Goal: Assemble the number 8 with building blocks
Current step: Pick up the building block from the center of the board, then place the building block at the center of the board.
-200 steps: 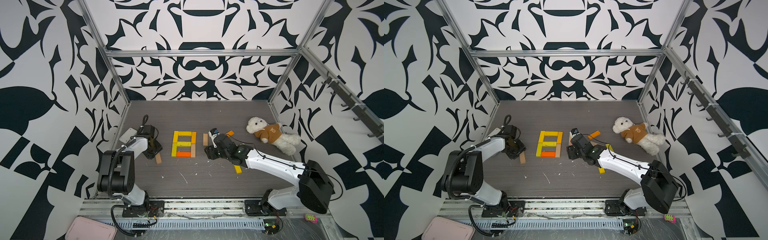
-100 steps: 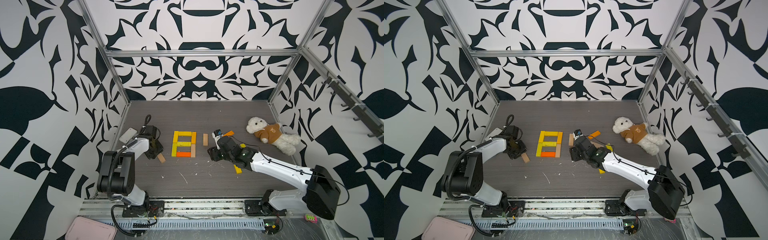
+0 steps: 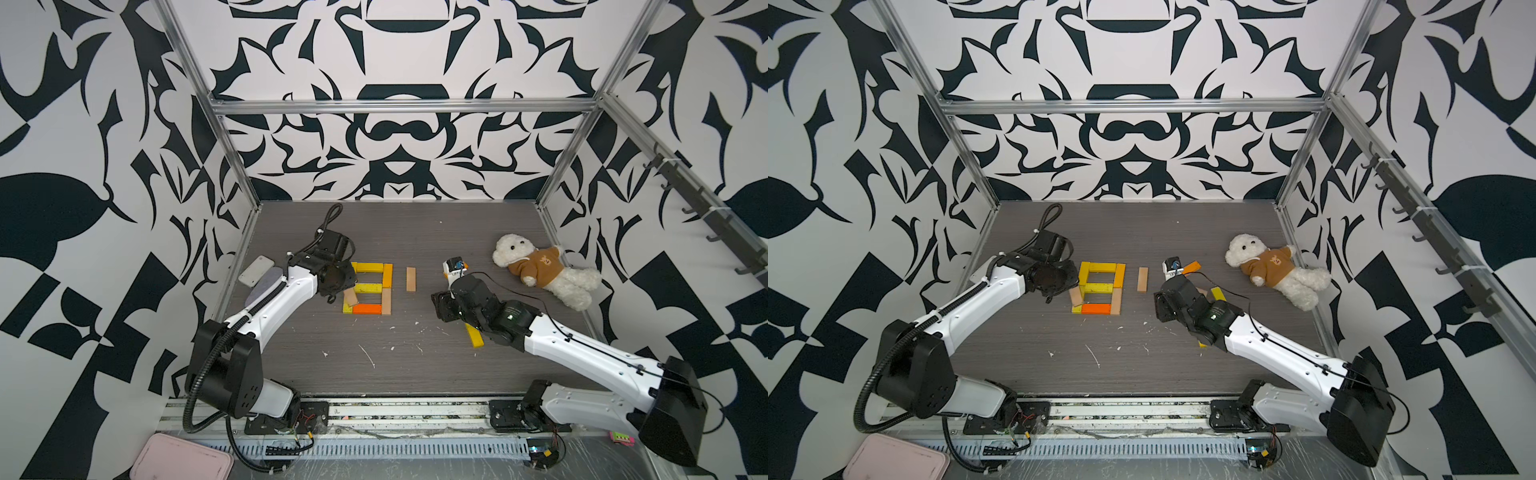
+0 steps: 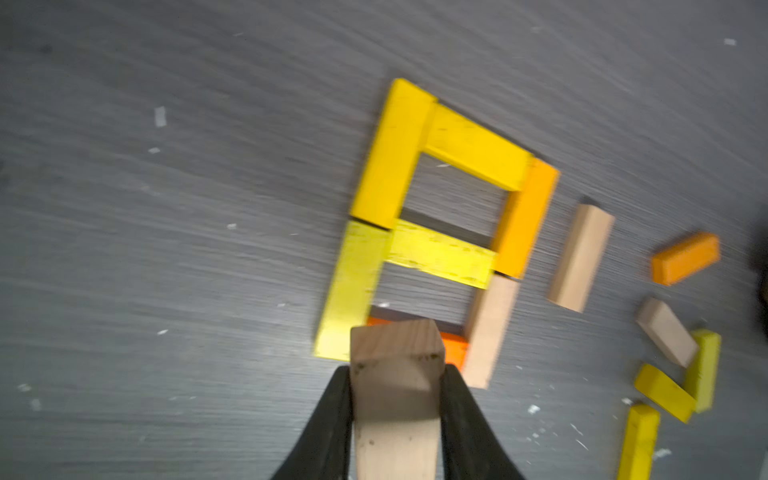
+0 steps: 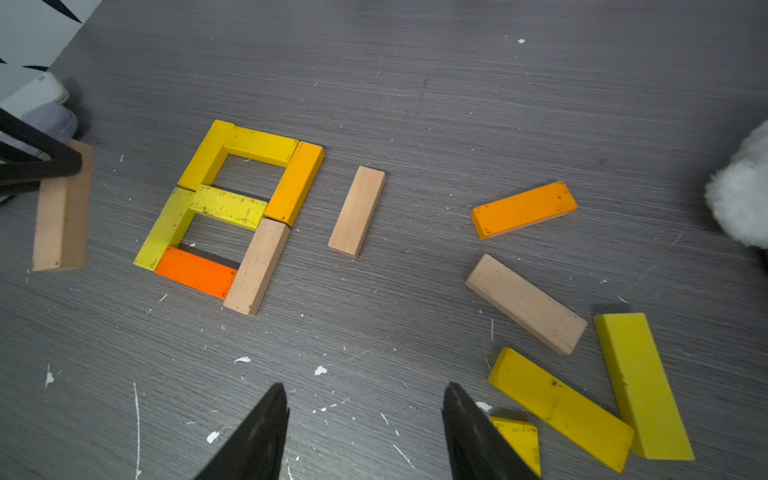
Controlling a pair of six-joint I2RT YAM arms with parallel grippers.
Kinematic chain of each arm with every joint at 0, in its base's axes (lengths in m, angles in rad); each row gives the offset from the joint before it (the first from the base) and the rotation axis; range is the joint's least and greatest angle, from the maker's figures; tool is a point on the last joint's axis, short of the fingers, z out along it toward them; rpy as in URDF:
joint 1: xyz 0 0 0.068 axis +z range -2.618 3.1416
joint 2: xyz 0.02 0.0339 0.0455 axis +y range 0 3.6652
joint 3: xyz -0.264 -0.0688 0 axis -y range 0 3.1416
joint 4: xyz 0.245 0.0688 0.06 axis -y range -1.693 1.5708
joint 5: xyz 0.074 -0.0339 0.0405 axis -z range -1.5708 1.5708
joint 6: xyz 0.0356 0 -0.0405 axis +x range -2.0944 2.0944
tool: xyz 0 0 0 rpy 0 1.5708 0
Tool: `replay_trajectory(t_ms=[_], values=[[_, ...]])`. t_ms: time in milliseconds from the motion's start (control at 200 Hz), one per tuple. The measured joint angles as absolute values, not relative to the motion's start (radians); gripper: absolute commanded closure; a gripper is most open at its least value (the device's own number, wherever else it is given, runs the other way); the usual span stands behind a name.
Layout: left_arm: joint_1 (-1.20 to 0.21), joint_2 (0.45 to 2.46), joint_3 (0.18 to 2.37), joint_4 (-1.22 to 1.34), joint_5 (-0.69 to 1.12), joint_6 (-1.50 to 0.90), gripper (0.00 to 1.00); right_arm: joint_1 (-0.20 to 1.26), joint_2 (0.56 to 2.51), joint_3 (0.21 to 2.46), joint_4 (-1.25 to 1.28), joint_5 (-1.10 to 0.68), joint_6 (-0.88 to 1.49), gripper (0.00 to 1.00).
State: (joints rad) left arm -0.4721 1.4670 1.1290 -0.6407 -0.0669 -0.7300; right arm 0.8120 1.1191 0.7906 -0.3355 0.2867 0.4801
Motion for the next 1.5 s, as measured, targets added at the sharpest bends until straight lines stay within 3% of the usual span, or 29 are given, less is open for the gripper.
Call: replay_trajectory(t_ms=[445, 885, 1230, 1355, 1500], values=[[-0.815, 1.897, 1.544, -0.659, -0.059, -0.770, 0.67, 0.741, 0.929, 0.724, -0.510, 0.301, 0.540, 0.45], [-0.916, 2.126, 1.664, -0.663, -0.022, -0.857, 0.65, 0.735, 0.883, 0.701, -0.592, 0.280, 0.554, 0.48], [-0.916, 2.152, 1.662, -0.651, -0.030, -0.910, 0.51, 0.735, 0.923, 0.701, -0.614, 0.230, 0.554, 0.50], [-0.913, 2.152, 1.662, -0.649, -0.034, -0.915, 0.38, 0.735, 0.926, 0.701, -0.613, 0.202, 0.554, 0.51], [-0.900, 2.123, 1.635, -0.628, -0.035, -0.886, 0.30, 0.735, 0.933, 0.697, -0.601, 0.162, 0.549, 0.55]])
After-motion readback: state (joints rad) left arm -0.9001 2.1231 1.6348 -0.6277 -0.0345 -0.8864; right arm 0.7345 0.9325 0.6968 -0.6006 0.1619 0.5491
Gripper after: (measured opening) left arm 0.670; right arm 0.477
